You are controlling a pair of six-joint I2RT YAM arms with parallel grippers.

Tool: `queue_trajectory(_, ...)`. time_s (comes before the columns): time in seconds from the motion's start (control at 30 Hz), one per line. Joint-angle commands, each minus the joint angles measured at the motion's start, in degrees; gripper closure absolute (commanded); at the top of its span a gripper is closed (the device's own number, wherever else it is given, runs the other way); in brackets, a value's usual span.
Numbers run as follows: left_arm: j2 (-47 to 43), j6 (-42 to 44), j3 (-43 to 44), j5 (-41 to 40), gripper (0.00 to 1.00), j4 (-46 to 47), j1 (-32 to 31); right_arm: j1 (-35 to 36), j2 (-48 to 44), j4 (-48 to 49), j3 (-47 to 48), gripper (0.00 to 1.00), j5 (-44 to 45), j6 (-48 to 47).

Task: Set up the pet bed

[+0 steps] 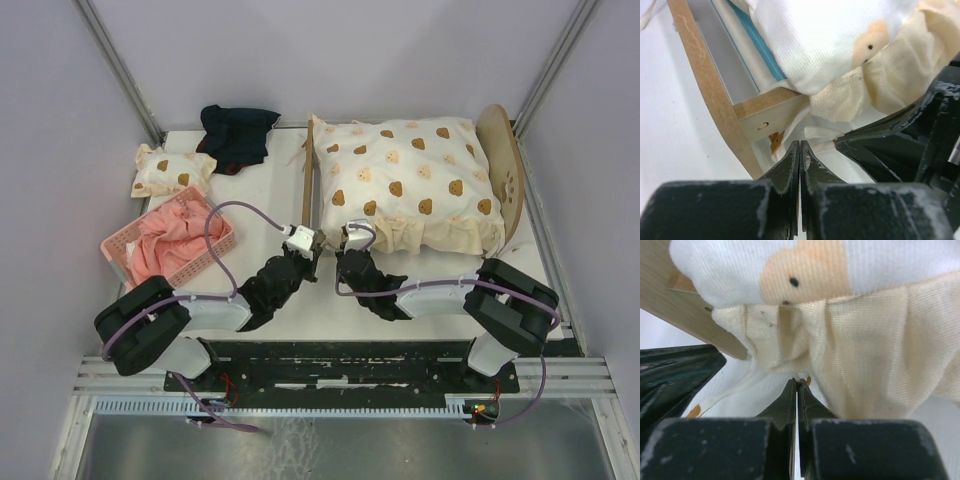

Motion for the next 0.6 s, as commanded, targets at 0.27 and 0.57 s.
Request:
queue_trajectory(0.27, 1.81, 4.26, 1.09, -1.48, 0.76, 4.29, -0.36, -0.20, -3.31, 3.49, -1.20, 0.98, -0.13, -0.54)
queue_trajectory(0.57, 7.72, 6.95, 3.76, -6.43, 0.69, 5.07, -0.72, -0.22, -4.17, 1.77, -0.47, 0.98, 0.28, -0.41)
